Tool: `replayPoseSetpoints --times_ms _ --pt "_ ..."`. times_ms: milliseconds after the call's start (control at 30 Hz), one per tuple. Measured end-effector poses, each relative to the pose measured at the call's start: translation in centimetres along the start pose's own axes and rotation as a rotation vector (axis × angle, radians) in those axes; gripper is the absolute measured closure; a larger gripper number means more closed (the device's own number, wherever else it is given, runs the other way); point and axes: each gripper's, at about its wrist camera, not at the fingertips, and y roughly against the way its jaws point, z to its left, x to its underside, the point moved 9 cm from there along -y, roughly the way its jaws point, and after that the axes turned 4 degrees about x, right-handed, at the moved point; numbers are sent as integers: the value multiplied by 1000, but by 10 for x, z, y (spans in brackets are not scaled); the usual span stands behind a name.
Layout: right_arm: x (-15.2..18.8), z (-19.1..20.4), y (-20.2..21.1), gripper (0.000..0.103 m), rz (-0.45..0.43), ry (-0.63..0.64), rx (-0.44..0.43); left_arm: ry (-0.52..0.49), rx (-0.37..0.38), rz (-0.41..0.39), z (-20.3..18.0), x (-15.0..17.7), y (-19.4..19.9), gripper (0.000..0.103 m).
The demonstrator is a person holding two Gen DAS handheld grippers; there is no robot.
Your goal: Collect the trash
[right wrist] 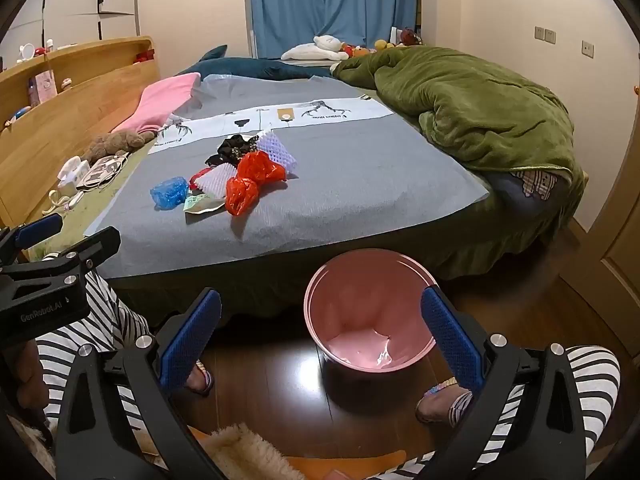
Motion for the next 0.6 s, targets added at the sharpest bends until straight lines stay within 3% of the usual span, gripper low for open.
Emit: replayPoseSetpoints --times_ms 600 --pt "-1 -2 0 5 -3 -2 -1 4 4 4 2 1 0 7"
